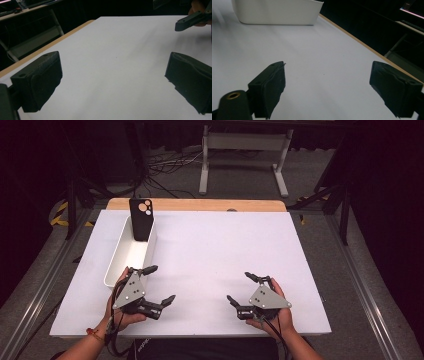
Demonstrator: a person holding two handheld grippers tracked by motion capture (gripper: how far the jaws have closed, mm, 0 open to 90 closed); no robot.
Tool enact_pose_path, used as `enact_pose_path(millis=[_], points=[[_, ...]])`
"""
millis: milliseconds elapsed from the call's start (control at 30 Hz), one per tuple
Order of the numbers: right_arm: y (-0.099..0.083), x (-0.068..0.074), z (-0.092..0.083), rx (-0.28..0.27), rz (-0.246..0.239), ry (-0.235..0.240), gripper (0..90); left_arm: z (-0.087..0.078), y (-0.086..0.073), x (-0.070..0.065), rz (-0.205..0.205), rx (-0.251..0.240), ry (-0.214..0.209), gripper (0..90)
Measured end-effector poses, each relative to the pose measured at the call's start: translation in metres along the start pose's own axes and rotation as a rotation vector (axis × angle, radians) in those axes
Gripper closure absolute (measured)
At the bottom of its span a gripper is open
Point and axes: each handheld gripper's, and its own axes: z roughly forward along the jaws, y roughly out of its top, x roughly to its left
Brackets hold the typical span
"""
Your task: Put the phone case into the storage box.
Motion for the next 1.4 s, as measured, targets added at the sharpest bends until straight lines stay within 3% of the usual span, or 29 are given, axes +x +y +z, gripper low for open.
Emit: enact_pose_path(millis=[67,133,333,900,1033,1400], points=[[0.0005,-0.001,-0.0016,-0.009,0.01,-0.003,13.4,-0.0006,-0.0007,0.0004,-0.002,-0.001,-0.002,1.5],[0.0009,-0.002,-0.002,-0.013,0.021,-0.007,13.0,-0.0026,-0.0045,0.0011,-0.037,-0.017,-0.002,1.5],[-0.0009,-0.0016,-0.0008,-0.01,0.024,-0.001,12.8,-0.0054,-0.0087,0.0012,-0.048,-0.017,0.002,1.5],[0.0006,-0.0006,-0.0011,-0.018,0.016,0.008,12.5,-0.0052,-0.0096,0.0004,-0.017,-0.008,0.0,1.6],[0.0014,-0.0002,-0.0008,-0.019,0.016,0.007,12.5,-0.0066,-0.01,0.0021,-0.034,-0.015,0.005,1.6],[-0.0003,0.0,-0.0041,-0.008,0.014,-0.007,12.6,-0.005,-0.0088,0.0023,-0.017,-0.013,-0.011,1.7]])
